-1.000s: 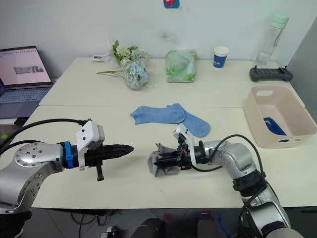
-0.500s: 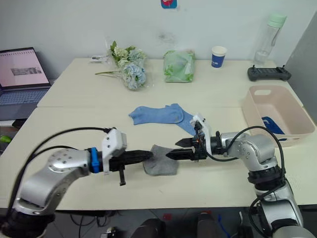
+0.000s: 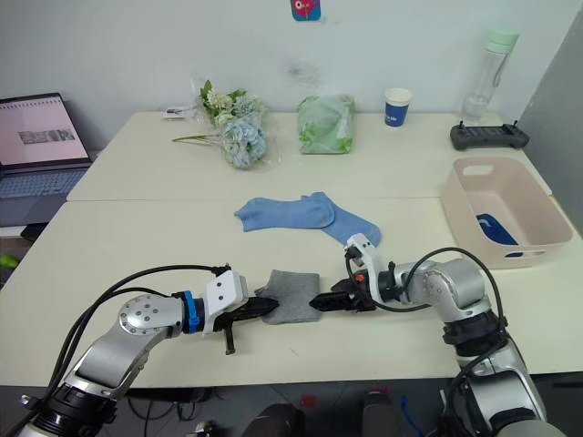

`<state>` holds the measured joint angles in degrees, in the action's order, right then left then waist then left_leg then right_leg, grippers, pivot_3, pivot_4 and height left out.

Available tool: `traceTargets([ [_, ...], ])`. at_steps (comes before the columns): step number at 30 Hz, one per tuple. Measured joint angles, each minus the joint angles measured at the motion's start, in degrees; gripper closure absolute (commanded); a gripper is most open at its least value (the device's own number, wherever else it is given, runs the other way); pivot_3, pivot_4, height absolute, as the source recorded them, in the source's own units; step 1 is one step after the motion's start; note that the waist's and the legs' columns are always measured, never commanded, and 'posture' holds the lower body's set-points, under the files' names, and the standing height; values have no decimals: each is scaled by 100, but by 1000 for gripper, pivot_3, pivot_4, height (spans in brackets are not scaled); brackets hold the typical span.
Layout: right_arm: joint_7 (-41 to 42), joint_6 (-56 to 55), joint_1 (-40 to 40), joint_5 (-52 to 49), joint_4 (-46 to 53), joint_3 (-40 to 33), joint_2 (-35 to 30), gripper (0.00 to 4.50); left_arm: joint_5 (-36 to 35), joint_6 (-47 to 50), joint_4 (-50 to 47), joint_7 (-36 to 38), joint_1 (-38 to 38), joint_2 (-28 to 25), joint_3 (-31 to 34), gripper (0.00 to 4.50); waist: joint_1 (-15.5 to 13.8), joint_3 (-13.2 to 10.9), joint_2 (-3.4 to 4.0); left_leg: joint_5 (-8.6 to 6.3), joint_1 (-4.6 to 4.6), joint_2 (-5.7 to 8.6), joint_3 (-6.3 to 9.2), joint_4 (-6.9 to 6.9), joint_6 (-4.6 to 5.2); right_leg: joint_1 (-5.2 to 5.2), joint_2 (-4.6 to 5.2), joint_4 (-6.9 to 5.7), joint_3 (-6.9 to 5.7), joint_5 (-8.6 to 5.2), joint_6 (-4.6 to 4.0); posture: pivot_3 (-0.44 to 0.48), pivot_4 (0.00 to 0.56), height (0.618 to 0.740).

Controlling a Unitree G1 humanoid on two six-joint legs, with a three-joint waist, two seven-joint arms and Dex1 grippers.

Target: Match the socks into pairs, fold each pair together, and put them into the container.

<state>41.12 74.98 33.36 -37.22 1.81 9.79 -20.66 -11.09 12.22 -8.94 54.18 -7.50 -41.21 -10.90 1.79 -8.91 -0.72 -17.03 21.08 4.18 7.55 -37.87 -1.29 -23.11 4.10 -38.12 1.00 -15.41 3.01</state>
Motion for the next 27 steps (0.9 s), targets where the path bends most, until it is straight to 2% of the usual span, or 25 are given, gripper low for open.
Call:
traceTargets([
  [3,-224,238,228,-19,-499,-214,704,25,6,15,-37,-32,37,-2,21,4500,26,5,6,0,-9,-5,-4,3,0,-5,-6,-10,6,0,0,0,150,740],
  [6,-302,284,387,-3,-858,-188,1137,25,-7,83,-127,-84,87,-1,38,4500,16,6,7,1,-8,-6,-4,3,-2,-8,-7,-7,5,0,0,0,150,740],
  [9,-299,213,412,18,-985,-171,1202,612,-48,218,-216,-104,138,-1,104,4500,7,6,7,0,-7,-2,-3,3,-1,-9,-5,-2,4,0,0,0,150,740],
  [16,-389,140,410,54,-1130,-186,1203,3052,-234,465,-418,-103,302,-2,285,4500,15,4,10,0,-4,-5,-4,6,-1,-10,-6,-4,5,0,0,0,150,740],
  [20,-397,118,410,42,-1115,-208,1203,4455,-588,906,-618,-94,357,-5,506,4500,10,3,9,0,1,-5,-1,4,-1,-12,-6,-3,2,0,0,0,150,740],
  [22,-397,119,413,13,-1079,-326,1154,4482,-971,1230,-951,-32,334,-62,756,4500,9,2,8,0,7,-4,1,2,-1,-14,-6,-1,0,0,0,0,150,740],
  [25,-392,138,485,-57,-944,-671,892,4500,-1515,1655,-1367,59,218,-277,1220,3870,2,0,10,0,11,-1,1,1,-1,-15,-5,1,-1,0,0,0,150,740],
  [27,-352,140,627,-167,-642,-872,510,4500,-2075,2162,-1443,42,-99,-331,1532,3243,-16,-8,13,0,27,2,8,-8,-1,-19,-5,1,-10,0,0,0,150,740],
])
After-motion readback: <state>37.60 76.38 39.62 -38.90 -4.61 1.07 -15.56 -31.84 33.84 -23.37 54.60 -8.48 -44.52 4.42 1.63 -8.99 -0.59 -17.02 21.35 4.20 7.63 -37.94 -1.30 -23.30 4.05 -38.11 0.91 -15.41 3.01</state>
